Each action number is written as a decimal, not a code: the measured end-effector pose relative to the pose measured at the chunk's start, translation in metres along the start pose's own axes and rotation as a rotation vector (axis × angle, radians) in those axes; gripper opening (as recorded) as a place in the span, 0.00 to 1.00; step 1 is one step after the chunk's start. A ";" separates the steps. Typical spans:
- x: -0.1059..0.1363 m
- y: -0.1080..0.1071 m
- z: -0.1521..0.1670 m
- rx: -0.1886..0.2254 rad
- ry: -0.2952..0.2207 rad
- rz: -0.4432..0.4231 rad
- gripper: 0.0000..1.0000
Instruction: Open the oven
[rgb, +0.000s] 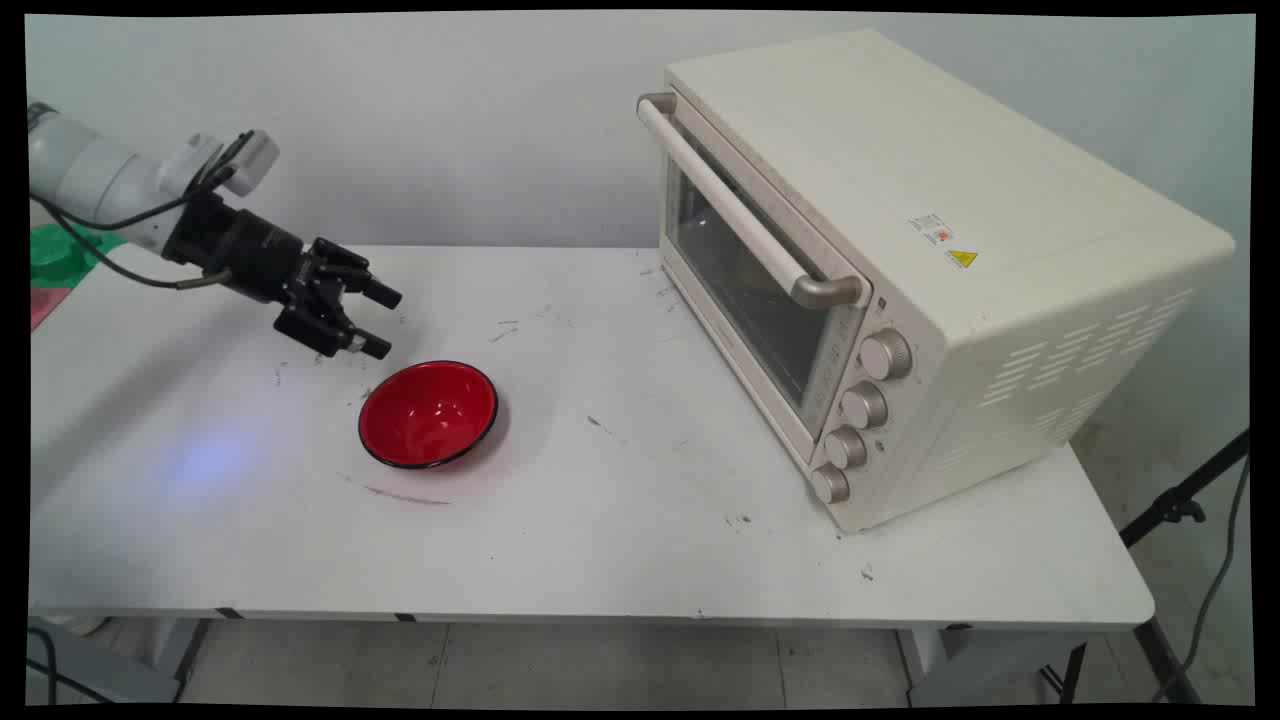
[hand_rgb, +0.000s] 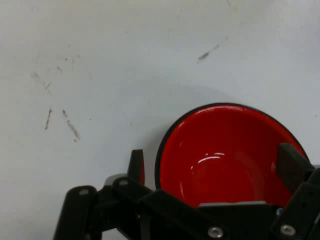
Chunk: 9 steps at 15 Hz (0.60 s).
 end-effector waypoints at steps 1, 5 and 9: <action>0.003 -0.002 0.001 -0.001 0.002 -0.008 1.00; 0.015 -0.009 0.003 0.013 0.012 -0.071 1.00; 0.025 -0.015 0.003 0.032 0.017 -0.130 1.00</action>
